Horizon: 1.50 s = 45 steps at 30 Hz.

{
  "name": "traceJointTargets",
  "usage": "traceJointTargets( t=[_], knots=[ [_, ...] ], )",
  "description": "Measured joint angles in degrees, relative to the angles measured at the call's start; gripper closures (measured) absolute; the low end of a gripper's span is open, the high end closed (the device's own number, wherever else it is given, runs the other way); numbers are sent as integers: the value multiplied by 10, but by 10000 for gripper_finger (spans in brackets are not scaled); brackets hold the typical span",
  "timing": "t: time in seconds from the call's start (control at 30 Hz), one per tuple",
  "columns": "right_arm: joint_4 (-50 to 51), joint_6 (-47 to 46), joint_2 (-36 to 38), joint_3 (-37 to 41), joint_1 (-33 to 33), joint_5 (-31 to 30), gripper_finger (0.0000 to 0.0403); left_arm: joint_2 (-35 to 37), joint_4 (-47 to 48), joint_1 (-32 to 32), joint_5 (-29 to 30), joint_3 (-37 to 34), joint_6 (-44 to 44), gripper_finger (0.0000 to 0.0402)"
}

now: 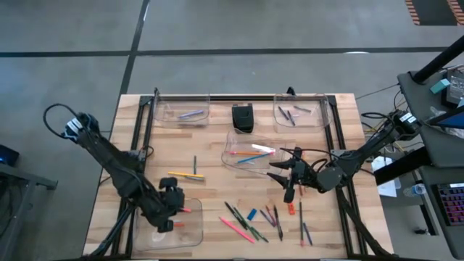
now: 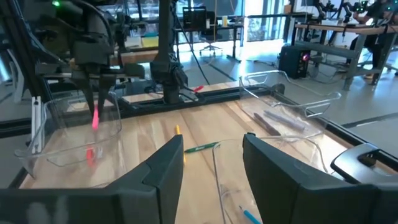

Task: Sort crayons/erasers/pens/pencils in bins
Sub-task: Put the pink eraser into the bottom left transparent bin, then put the orange pencil into the middle transparent bin

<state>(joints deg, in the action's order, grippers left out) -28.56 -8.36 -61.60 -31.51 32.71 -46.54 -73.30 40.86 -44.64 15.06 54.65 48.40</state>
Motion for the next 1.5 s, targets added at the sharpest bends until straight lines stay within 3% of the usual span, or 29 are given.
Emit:
traceJointTargets(
  t=[0.23,0.43,0.57,0.87,1.0,1.17,1.33,1.5],
  knots=[
    [0,0,0,0,0,0,246,-49,-1,0,-67,0,53,296],
    [0,-21,0,0,0,0,253,-71,-1,0,-75,6,75,218],
    [3,-43,0,0,0,0,259,-65,-15,0,-72,8,98,201],
    [37,-118,0,0,0,1,263,-38,-151,0,-31,9,99,199],
    [59,-148,-1,0,0,5,262,-16,-196,0,15,9,90,199],
    [77,-143,-1,0,0,5,268,4,-243,0,136,5,25,198],
    [90,-142,-1,0,0,5,270,1,-347,0,270,4,-92,198],
    [100,-140,0,0,0,5,264,-18,-473,4,319,3,-220,198]
  ],
)
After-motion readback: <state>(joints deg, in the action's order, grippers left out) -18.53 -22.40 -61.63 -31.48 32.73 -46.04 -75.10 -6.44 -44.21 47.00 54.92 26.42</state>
